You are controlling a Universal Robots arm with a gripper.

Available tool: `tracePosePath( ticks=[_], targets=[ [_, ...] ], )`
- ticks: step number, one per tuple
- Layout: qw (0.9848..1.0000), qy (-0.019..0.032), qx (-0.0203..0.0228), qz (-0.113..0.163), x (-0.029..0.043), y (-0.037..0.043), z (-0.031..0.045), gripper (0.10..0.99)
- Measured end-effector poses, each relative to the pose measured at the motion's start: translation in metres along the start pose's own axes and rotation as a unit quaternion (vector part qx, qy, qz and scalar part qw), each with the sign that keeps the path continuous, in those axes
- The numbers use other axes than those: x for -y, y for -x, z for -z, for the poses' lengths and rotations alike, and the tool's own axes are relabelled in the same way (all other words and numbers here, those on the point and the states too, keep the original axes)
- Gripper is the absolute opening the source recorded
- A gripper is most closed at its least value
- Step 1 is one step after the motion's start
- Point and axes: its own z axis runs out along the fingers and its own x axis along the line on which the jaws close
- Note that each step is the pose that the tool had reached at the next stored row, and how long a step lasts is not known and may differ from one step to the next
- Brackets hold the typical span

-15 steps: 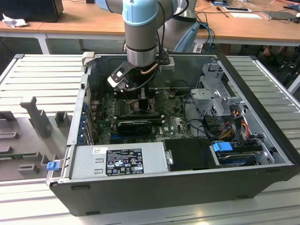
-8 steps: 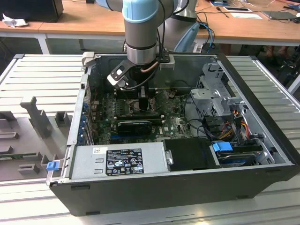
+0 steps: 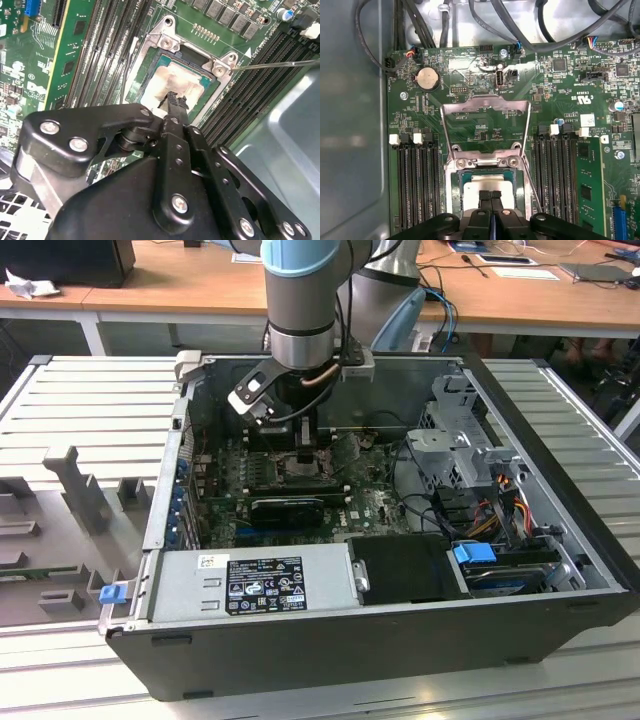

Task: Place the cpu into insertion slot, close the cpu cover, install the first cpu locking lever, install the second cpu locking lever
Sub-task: 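Place the cpu into insertion slot, then close the cpu cover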

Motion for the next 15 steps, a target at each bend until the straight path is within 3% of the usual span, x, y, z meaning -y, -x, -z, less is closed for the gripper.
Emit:
tracePosePath(
  ticks=[9,12,15],
  targets=[
    [1.0,0.0,0.0,0.0,-0.0004,-0.0001,0.0058,0.106],
    [1.0,0.0,0.0,0.0,-0.0011,-0.0004,0.0166,0.106],
    [1.0,-0.0007,-0.0001,0.0,-0.0014,-0.0014,0.0199,0.106]
  ],
)
